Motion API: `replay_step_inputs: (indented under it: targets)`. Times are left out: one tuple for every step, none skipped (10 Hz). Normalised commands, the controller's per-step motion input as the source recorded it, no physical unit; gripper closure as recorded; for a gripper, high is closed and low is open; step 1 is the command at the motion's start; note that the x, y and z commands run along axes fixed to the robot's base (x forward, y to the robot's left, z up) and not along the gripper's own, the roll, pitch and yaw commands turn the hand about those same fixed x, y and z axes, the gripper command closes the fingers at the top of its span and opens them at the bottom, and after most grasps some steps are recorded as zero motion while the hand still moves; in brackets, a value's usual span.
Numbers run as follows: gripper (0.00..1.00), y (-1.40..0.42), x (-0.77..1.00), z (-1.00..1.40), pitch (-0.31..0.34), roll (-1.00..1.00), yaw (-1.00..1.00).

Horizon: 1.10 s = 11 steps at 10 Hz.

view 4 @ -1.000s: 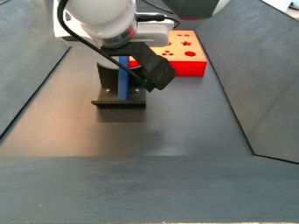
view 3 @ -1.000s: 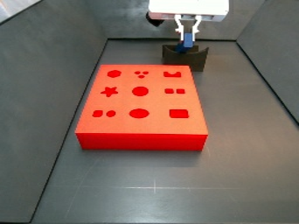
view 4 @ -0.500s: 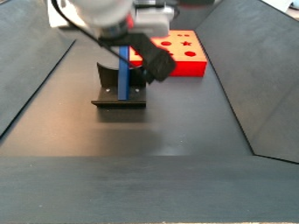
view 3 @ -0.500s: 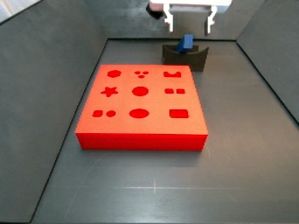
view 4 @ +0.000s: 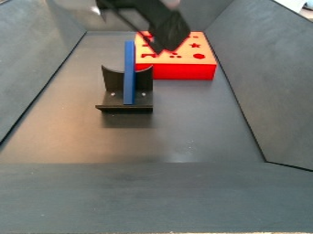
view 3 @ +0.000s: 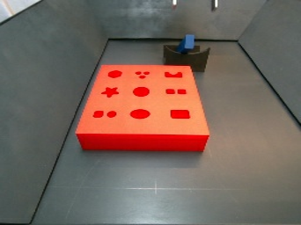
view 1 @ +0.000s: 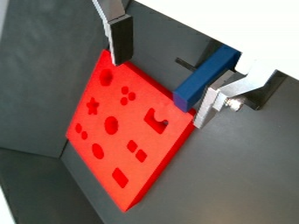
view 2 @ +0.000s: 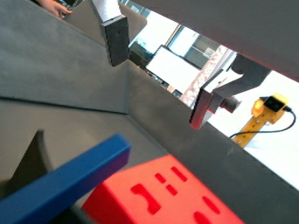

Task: Pick up the rectangle object. Move up. Place the rectangle object on the fixture. Regrasp the rectangle object. Move to above the board. Insert the rectangle object.
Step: Regrasp the rectangle object.

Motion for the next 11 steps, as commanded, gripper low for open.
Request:
replay_step_inputs:
  targets:
    - [0.00,0.01,-0.02,0.23,0.074,0.05,-0.05]
    - [0.00,-0.79,0.17,0.67,0.040,1.00,0.02]
    - [0.00,-0.76,0.16,0.60,0.039,1.00,0.02]
    - [0.00,-0.57,0.06,0.43,0.034,1.00,0.02]
    - [0.00,-0.37,0.01,0.24,0.028,1.00,0.02]
    - [0.00,-0.25,-0.01,0.12,0.026,1.00,0.02]
    - [0.00,-0.09,-0.02,0.06,0.023,1.00,0.02]
    - [0.00,-0.06,-0.03,0.04,0.020,1.00,0.02]
    - [0.00,-0.05,-0.03,0.03,0.016,1.00,0.02]
    - [0.00,-0.04,-0.03,0.02,0.014,1.00,0.02]
    - [0.00,-0.03,-0.04,0.02,0.009,1.00,0.02]
